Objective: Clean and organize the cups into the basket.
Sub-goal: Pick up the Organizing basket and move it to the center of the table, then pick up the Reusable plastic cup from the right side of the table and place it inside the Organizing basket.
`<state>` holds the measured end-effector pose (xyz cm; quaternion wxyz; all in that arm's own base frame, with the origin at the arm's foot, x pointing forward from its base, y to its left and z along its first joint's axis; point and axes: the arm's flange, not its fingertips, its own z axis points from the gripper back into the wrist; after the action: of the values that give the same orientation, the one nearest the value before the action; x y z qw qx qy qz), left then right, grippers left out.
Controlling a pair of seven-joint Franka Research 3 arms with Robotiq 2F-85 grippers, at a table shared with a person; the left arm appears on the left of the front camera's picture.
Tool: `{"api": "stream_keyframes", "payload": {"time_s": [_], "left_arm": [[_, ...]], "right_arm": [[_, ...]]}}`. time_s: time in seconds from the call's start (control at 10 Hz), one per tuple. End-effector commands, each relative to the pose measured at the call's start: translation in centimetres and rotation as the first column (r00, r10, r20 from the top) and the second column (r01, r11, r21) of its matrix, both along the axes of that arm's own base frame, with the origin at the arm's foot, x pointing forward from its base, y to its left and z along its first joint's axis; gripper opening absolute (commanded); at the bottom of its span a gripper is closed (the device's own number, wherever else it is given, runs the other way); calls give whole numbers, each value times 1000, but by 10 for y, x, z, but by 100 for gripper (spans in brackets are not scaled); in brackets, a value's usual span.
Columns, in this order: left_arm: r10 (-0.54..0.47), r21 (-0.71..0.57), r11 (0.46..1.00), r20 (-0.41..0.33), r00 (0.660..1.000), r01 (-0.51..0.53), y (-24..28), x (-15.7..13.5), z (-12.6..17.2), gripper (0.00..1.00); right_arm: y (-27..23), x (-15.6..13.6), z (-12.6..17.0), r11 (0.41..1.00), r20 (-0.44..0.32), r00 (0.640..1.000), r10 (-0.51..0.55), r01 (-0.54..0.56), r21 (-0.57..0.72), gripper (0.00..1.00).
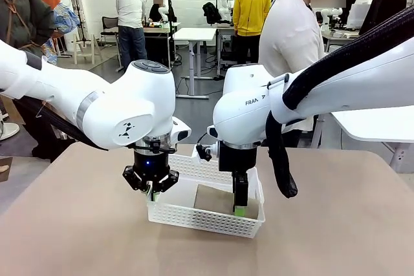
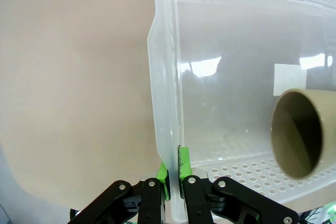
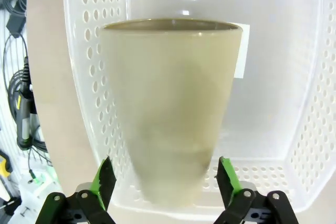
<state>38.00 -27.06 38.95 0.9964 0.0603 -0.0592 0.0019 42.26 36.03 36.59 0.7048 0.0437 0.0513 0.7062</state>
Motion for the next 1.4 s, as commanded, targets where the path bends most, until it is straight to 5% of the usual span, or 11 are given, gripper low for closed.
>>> {"api": "stream_keyframes", "payload": {"time_s": [0.0,0.3,0.6,0.9,1.3], "left_arm": [[16,1,1000,8,1000,-16,-1,0,1,0],[16,1,1000,8,1000,-16,-1,0,1,0],[16,1,1000,8,1000,-16,-1,0,1,0],[16,1,1000,8,1000,-16,-1,0,1,0],[16,1,1000,8,1000,-16,-1,0,1,0]], "right_arm": [[-4,0,0,1000,-9,1000,12,-12,-1,100],[-10,3,5,1000,-7,1000,-2,2,23,100],[-67,-6,67,963,68,997,-37,17,270,100],[-196,-14,125,772,122,989,-87,-10,635,100],[-375,-29,119,458,167,982,82,-186,869,100]]}}
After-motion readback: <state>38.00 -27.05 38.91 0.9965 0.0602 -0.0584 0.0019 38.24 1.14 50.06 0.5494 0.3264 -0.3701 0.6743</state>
